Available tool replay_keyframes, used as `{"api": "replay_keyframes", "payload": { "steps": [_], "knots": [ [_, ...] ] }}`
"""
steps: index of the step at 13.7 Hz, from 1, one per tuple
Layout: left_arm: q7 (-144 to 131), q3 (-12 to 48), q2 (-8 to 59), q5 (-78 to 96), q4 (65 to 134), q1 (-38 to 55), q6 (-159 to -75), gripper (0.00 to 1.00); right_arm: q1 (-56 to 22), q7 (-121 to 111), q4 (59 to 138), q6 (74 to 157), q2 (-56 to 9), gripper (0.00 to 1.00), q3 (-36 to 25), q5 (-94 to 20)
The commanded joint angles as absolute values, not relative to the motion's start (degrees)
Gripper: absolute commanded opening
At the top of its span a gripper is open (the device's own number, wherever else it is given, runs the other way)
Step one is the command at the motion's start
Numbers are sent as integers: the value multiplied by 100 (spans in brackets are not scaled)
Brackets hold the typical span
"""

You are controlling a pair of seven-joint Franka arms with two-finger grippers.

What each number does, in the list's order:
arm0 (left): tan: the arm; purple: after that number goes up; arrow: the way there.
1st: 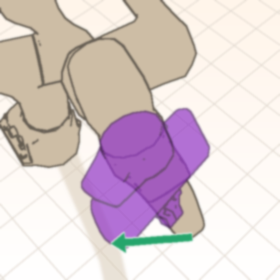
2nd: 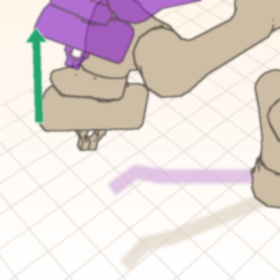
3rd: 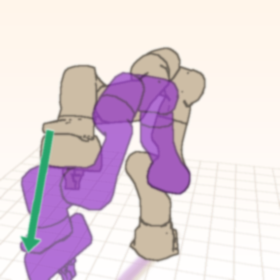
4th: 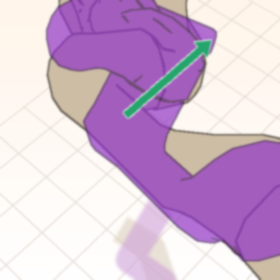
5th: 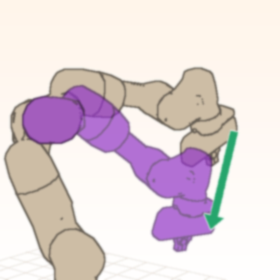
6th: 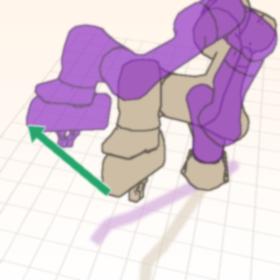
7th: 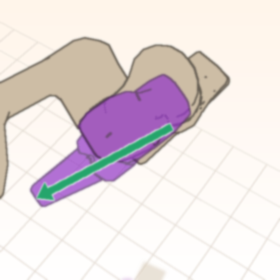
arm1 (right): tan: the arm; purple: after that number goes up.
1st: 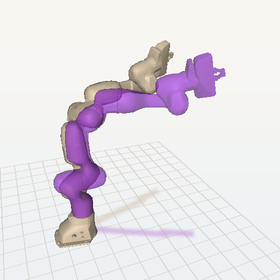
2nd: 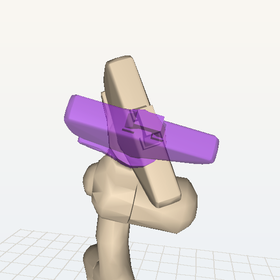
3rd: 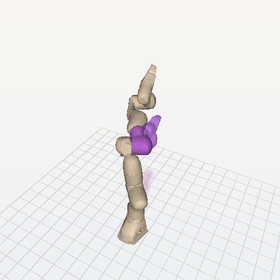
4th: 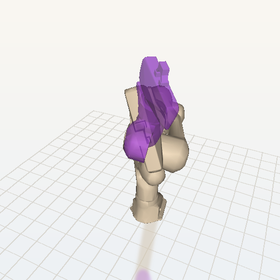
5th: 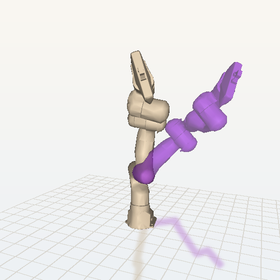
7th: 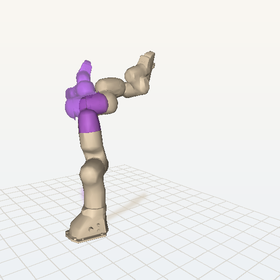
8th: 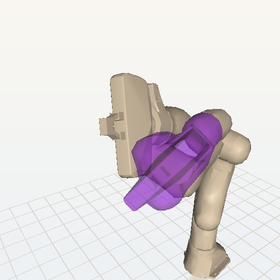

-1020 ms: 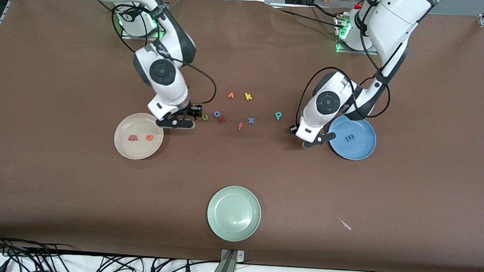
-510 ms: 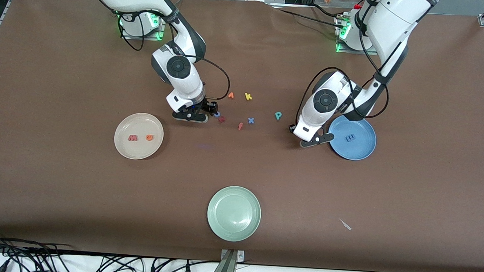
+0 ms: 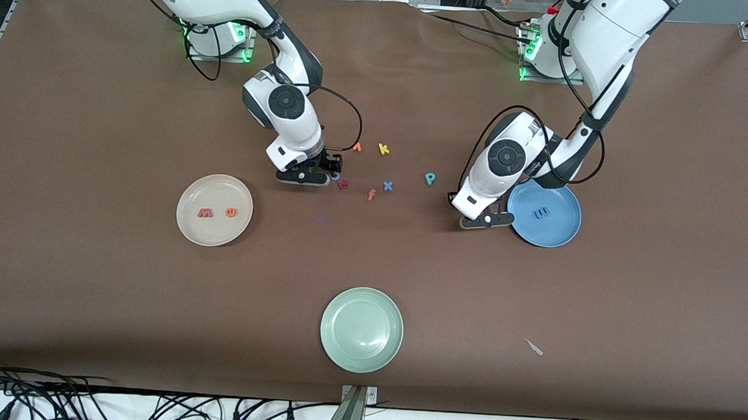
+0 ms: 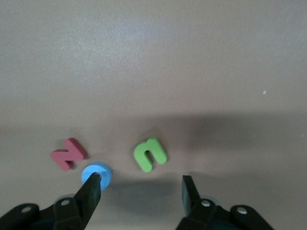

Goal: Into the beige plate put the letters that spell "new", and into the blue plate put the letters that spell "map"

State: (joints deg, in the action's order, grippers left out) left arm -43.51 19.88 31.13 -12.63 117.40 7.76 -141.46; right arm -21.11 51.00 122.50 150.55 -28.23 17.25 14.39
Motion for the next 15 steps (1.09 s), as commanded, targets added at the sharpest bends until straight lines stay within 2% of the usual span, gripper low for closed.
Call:
{"api": "replay_keyframes", "payload": {
  "steps": [1, 6, 7, 9, 12, 15],
  "knots": [
    [-4219, 1986, 3076, -1468, 11725, 747, -14089, 42, -2153, 5229, 12252, 15135, -2839, 76, 1661, 1810],
    [-4140, 1978, 3102, -1494, 11725, 747, -14098, 44, -2232, 5256, 12208, 15178, -2970, 73, 1573, 1889],
    [-4140, 1978, 3129, -1590, 11725, 747, -14098, 48, -2241, 5256, 12199, 15205, -3014, 69, 1530, 1977],
    [-4140, 1978, 3138, -1766, 11725, 756, -14106, 48, -2267, 5265, 12182, 15284, -3076, 63, 1459, 2083],
    [-4140, 1978, 3138, -1863, 11725, 747, -14115, 45, -2294, 5256, 12164, 15275, -3076, 38, 1450, 2092],
    [-4140, 1978, 3146, -1863, 11725, 747, -14115, 45, -2303, 5238, 12181, 15249, -2901, 4, 1398, 2162]
  ]
}}
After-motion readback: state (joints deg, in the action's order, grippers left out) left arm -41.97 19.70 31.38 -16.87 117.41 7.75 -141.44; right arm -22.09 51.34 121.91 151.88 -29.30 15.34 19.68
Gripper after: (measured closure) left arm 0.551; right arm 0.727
